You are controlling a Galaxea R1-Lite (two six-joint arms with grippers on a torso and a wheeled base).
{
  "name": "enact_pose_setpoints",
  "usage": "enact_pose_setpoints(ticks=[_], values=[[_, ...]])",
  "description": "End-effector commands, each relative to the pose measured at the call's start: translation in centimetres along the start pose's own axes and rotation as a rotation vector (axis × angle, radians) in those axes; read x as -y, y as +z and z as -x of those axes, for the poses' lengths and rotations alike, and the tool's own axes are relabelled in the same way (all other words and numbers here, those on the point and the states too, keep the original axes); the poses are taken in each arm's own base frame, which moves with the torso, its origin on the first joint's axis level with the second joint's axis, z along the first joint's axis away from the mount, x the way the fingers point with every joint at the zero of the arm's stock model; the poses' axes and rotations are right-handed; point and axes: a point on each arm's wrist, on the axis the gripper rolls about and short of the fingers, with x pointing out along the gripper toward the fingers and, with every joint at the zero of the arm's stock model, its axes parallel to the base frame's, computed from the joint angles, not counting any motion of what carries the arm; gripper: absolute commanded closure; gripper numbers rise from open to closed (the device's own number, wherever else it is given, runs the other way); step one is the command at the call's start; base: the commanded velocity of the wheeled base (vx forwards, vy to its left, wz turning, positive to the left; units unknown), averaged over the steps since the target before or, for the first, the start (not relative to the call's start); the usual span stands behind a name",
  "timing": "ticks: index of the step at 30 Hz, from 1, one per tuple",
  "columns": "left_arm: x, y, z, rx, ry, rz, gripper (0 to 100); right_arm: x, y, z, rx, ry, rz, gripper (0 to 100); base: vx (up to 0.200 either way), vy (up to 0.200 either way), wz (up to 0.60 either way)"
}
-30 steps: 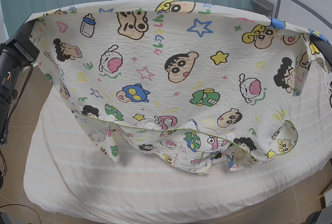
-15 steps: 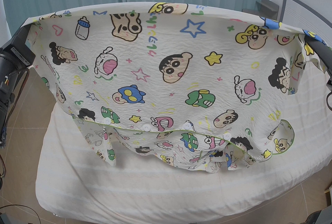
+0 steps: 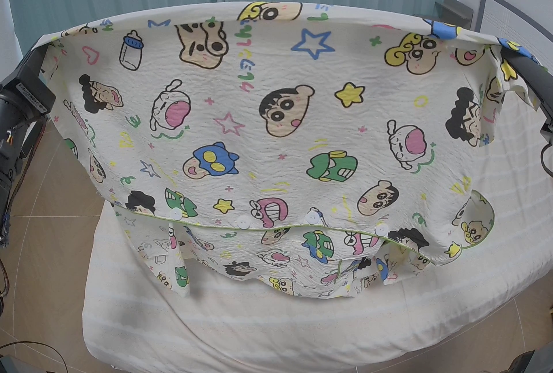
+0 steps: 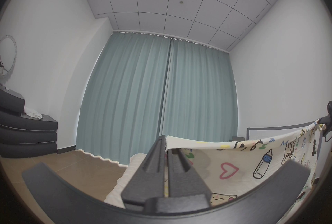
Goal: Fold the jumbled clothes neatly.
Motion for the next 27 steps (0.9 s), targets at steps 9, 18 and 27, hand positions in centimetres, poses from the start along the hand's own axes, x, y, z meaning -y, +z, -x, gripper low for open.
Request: enact_pose_setpoints(ticks=[9, 18, 27], values=[[-0.29, -0.06, 0.25, -0.003, 0.007, -0.007, 100, 0.13, -0.37, -0.12, -0.017, 0.004, -0.002, 100, 0.000, 0.178, 0.00], [-0.41, -0.43, 0.38, -0.017, 0.010, -0.018, 100, 0.09, -0.32, 0.04, -0.014, 0.005, -0.001, 100, 0.000, 0.000, 0.00], [-0.47, -0.51, 0.52, -0.021, 0.008, -0.020, 100, 0.03, -0.19, 0.23, -0.008, 0.006, -0.001, 100, -0.133, 0.000, 0.00]])
